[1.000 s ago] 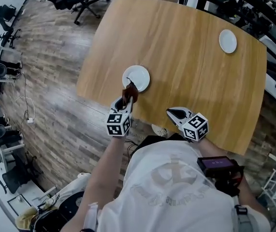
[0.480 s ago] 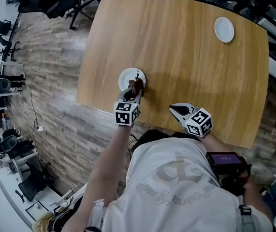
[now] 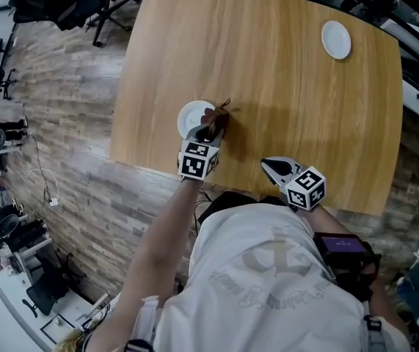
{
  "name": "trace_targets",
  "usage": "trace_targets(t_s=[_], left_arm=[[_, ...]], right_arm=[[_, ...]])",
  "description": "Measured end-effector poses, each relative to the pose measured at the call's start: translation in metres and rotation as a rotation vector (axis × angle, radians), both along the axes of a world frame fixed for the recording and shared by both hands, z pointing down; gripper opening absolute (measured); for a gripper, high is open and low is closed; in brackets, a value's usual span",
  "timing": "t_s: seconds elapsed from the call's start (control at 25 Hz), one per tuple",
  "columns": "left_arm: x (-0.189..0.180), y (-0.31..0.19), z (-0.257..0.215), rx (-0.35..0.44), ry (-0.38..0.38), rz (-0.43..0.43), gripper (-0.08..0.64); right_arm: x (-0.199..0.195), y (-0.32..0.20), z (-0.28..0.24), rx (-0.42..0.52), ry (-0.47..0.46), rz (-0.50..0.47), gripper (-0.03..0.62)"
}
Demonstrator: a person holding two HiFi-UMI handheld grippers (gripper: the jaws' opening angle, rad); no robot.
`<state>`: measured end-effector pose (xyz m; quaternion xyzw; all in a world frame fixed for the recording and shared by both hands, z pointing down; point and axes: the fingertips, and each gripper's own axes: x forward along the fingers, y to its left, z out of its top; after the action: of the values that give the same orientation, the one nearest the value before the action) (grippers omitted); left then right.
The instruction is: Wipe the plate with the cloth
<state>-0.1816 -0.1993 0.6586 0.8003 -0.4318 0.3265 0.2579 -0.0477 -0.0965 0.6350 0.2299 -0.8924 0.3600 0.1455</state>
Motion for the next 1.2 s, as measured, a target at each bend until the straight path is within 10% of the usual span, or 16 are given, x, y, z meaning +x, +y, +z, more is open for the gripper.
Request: trace_targets(t_s=[0.72,1.2], left_arm=[[-0.135,0.018,-0.030,0.114,-0.107,-0.291,0.092],[0.005,-0.005,-0.022,0.096,0.018,0.127,0.092]], right_arm=[[-0.040,0.002,-0.002,0.011,0.021,-0.069,0.014],[-0.018,-0.001,0.007,-0.016,0.038,0.024,0.014]])
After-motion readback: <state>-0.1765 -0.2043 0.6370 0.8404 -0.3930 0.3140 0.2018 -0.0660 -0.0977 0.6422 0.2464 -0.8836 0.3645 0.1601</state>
